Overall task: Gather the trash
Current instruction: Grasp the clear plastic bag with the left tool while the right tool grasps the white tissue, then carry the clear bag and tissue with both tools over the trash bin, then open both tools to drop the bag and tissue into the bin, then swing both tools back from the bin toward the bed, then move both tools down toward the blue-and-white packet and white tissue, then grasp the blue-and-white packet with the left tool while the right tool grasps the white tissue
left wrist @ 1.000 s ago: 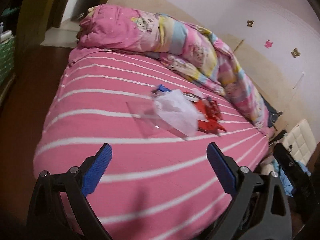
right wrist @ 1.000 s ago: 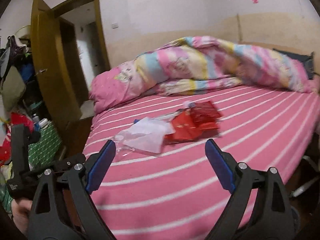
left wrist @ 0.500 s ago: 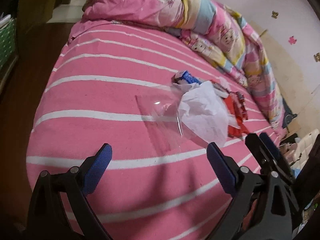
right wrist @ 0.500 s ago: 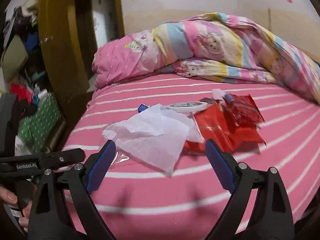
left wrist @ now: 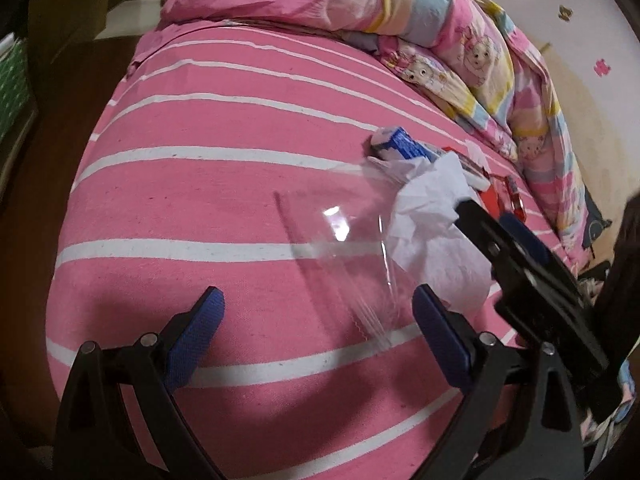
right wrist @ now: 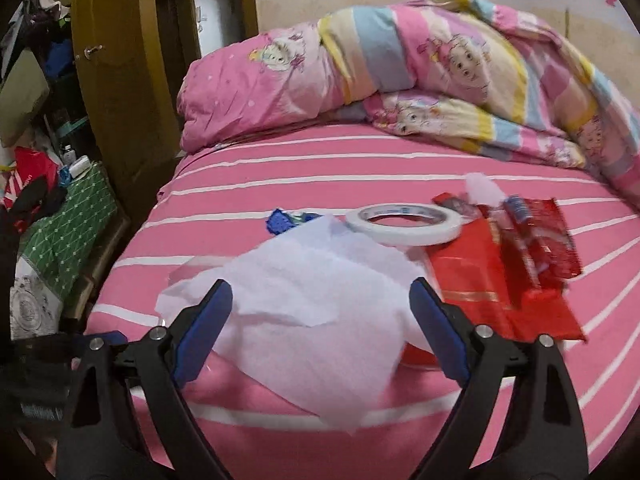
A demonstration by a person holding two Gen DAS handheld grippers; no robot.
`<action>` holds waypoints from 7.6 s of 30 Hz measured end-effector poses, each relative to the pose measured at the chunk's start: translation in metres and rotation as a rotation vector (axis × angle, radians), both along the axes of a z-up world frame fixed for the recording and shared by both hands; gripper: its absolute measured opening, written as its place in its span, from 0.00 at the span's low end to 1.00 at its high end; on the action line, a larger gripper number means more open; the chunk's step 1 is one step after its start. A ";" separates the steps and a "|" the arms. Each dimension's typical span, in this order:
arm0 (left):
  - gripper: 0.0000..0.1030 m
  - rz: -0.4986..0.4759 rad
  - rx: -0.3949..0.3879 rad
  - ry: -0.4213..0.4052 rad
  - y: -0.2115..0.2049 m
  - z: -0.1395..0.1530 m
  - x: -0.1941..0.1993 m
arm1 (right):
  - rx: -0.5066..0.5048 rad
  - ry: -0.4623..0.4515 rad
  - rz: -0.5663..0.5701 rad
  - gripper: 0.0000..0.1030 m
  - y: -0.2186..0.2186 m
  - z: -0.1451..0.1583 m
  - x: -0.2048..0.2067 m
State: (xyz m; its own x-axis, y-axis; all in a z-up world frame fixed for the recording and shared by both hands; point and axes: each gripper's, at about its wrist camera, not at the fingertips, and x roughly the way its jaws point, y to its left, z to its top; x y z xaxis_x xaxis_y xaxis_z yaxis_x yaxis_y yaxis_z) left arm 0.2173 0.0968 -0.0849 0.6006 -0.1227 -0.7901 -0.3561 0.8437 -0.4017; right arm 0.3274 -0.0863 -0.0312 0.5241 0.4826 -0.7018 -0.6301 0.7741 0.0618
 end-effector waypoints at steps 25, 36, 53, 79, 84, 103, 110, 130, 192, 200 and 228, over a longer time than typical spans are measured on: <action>0.28 -0.053 -0.091 -0.053 -0.013 -0.012 0.018 | 0.007 0.073 -0.019 0.03 -0.027 0.000 0.018; 0.15 -0.024 -0.163 -0.111 -0.017 -0.006 0.007 | 0.108 0.048 -0.044 0.02 -0.054 0.031 0.008; 0.15 0.017 -0.193 -0.274 -0.015 0.038 -0.087 | 0.278 0.012 -0.044 0.02 -0.132 0.092 -0.070; 0.15 -0.515 -0.232 -0.163 -0.303 0.071 -0.146 | 0.331 0.021 -0.478 0.03 -0.426 0.114 -0.237; 0.15 -0.626 -0.164 -0.077 -0.366 0.049 -0.134 | 0.305 0.077 -0.591 0.03 -0.474 0.078 -0.244; 0.15 -0.980 0.073 0.345 -0.516 -0.131 -0.090 | 0.168 0.424 -0.861 0.03 -0.591 -0.083 -0.218; 0.16 -1.009 0.077 0.438 -0.532 -0.171 -0.086 | 0.134 0.495 -0.894 0.04 -0.602 -0.119 -0.214; 0.80 -0.751 -0.044 0.329 -0.487 -0.124 -0.071 | 0.106 0.421 -0.944 0.57 -0.599 -0.087 -0.228; 0.89 0.000 -0.185 -0.162 0.045 0.007 0.070 | 0.230 0.378 -0.094 0.91 -0.045 -0.011 -0.028; 0.89 0.063 -0.086 -0.018 0.044 -0.016 0.109 | 0.154 0.408 -0.159 0.91 -0.029 -0.036 0.011; 0.95 -0.068 -0.204 0.010 0.052 -0.021 0.141 | 0.230 0.426 -0.144 0.50 -0.036 -0.043 0.031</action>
State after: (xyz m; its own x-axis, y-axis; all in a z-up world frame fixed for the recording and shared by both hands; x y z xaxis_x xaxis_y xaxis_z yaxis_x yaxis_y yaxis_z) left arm 0.3585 0.1491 -0.1056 0.5782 -0.3203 -0.7504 -0.3061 0.7674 -0.5634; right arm 0.3579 -0.1225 -0.0743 0.2869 0.5936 -0.7519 -0.3997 0.7875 0.4692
